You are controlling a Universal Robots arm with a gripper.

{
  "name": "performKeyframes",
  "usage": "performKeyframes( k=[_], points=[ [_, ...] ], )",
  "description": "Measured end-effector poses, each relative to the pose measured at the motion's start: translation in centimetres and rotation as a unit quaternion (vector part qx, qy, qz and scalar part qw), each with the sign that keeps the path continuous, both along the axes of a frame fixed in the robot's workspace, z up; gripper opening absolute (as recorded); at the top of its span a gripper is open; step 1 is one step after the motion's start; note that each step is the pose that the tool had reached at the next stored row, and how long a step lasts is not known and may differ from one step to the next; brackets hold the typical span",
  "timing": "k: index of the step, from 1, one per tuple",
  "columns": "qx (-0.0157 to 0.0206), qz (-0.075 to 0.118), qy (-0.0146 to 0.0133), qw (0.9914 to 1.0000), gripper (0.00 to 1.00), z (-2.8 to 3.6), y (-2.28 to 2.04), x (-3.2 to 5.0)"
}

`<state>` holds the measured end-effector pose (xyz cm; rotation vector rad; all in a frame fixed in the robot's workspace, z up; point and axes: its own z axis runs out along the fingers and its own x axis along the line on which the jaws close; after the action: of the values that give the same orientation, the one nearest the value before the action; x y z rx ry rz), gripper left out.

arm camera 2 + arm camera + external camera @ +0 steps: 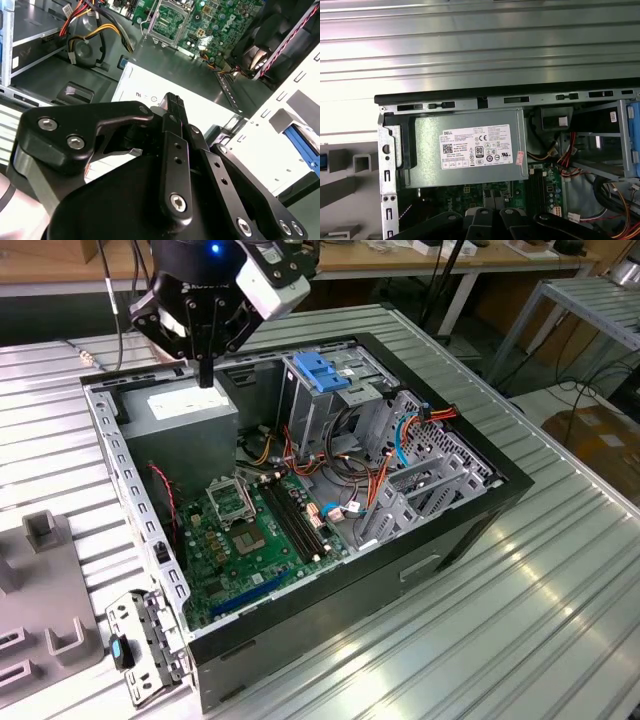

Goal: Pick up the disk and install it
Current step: 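Reach for the disk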

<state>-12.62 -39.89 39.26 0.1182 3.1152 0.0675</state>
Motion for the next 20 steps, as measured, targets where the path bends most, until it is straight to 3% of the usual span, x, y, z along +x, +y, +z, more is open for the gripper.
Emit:
performKeyframes(
  k=[20],
  points=[
    [0.0001,0.0,0.002,1.0,0.11,-0.13,0.0,-0.38]
  ],
)
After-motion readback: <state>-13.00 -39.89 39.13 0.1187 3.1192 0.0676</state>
